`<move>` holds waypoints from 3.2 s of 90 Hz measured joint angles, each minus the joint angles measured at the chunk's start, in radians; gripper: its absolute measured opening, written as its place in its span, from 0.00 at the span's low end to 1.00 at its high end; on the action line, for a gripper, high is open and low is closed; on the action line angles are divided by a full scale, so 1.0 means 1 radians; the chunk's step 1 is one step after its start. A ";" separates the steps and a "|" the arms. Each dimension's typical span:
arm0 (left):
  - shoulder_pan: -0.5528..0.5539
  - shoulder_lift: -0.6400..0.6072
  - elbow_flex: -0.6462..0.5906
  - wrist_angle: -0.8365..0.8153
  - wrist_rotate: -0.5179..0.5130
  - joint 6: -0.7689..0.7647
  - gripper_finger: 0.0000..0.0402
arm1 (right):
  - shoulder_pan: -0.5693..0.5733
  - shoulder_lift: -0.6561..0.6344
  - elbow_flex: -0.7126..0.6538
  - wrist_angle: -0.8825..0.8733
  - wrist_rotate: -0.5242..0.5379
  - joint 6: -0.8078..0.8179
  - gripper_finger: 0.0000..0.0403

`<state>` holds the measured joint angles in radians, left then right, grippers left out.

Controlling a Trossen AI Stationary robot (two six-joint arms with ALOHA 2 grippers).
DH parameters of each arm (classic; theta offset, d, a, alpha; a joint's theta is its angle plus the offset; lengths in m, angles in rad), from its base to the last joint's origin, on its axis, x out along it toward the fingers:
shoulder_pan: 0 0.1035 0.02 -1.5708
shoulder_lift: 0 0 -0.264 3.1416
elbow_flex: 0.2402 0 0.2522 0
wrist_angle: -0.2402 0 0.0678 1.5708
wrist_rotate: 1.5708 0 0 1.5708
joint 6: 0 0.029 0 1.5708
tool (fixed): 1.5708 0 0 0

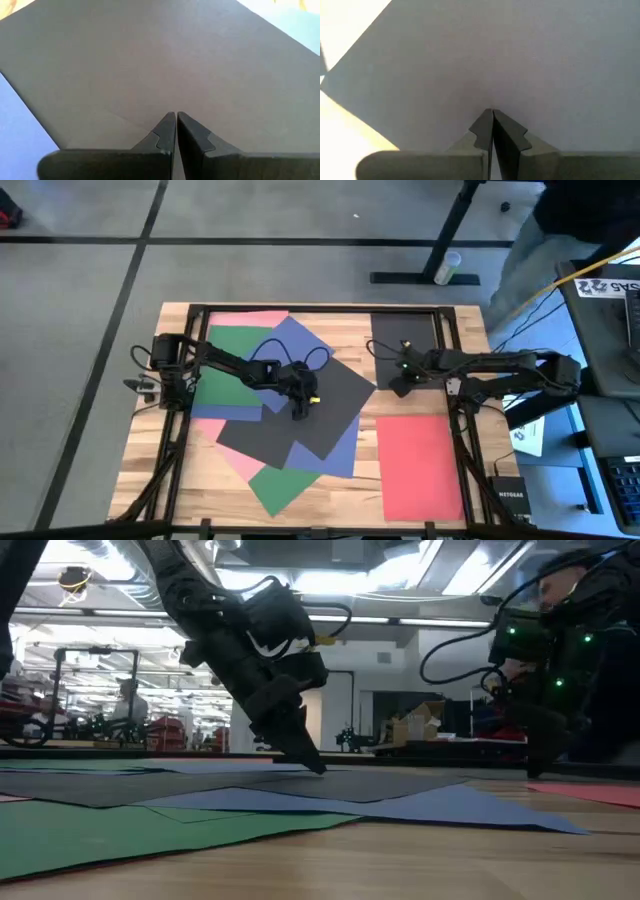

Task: Organize paper
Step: Move the black paper to the top right of the table, then stack the black paper on top of the other black paper on the table

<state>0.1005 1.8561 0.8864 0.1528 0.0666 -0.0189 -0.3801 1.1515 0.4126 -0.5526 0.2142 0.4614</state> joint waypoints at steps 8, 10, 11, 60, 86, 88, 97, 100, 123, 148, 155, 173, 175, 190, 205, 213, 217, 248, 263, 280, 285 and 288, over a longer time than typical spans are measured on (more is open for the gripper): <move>0.000 0.000 0.000 0.001 0.000 0.000 0.00 | 0.000 -0.001 0.037 -0.018 0.015 -0.018 0.00; 0.000 0.000 0.000 0.000 0.000 0.000 0.00 | 0.000 -0.001 0.045 -0.019 0.015 -0.022 0.00; 0.000 0.000 0.000 0.000 0.000 0.000 0.00 | 0.000 -0.002 0.048 -0.021 0.014 -0.025 0.00; -0.019 -0.002 0.000 -0.012 0.000 0.055 0.00 | 0.214 -0.003 0.180 -0.012 0.005 -0.207 0.00; -0.078 -0.078 0.000 -0.090 -0.034 0.110 0.00 | 0.479 -0.003 0.185 0.238 0.039 -0.269 0.00; -0.083 -0.087 0.001 -0.101 -0.043 0.114 0.00 | 0.493 -0.003 0.185 0.253 0.042 -0.269 0.00; -0.104 -0.130 0.001 -0.169 -0.075 0.133 0.00 | 0.547 0.004 0.185 0.325 0.047 -0.269 0.00; -0.112 -0.143 0.001 -0.194 -0.082 0.137 0.00 | 0.562 0.013 0.186 0.350 0.047 -0.269 0.00; -0.199 -0.188 0.002 -0.391 -0.135 0.120 0.00 | 0.613 0.203 0.254 0.392 0.047 -0.285 0.00; -0.284 -0.188 0.001 -0.562 -0.232 0.012 0.00 | 0.609 0.434 0.436 0.366 0.112 -0.385 0.09; -0.300 -0.188 0.001 -0.562 -0.271 -0.004 0.00 | 0.609 0.478 0.471 0.365 0.087 -0.428 0.14; -0.286 -0.187 0.001 -0.489 -0.281 -0.025 0.00 | 0.615 0.543 0.512 0.366 -0.051 -0.469 0.29; -0.282 -0.187 0.001 -0.488 -0.279 -0.026 0.00 | 0.619 0.547 0.512 0.366 -0.058 -0.469 0.30; -0.262 -0.178 -0.016 -0.468 -0.268 -0.039 0.00 | 0.689 0.567 0.512 0.370 -0.065 -0.498 0.36; -0.253 -0.139 -0.029 -0.420 -0.253 -0.061 0.00 | 0.780 0.576 0.512 0.370 0.015 -0.526 0.36; -0.253 -0.113 -0.030 -0.361 -0.257 -0.064 0.00 | 0.805 0.576 0.512 0.388 0.060 -0.547 0.36; -0.253 -0.106 -0.030 -0.337 -0.257 -0.064 0.00 | 0.809 0.576 0.512 0.399 0.064 -0.549 0.36; -0.177 -0.099 -0.032 -0.294 -0.241 -0.060 0.00 | 0.806 0.615 0.512 0.444 -0.100 -0.548 0.36; -0.129 -0.098 -0.033 -0.294 -0.224 -0.060 0.00 | 0.806 0.667 0.512 0.465 -0.120 -0.549 0.36; -0.129 -0.098 -0.034 -0.291 -0.193 -0.053 0.00 | 0.801 0.697 0.513 0.485 -0.075 -0.548 0.36; -0.136 -0.098 -0.033 -0.292 -0.191 -0.053 0.00 | 0.800 0.697 0.513 0.488 -0.061 -0.545 0.36; -0.140 -0.098 -0.034 -0.292 -0.191 -0.053 0.00 | 0.801 0.697 0.513 0.490 -0.049 -0.545 0.36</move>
<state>-0.0398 1.7580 0.8527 -0.1387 -0.1242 -0.0719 0.4204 1.8484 0.9260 -0.0630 0.1647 -0.0840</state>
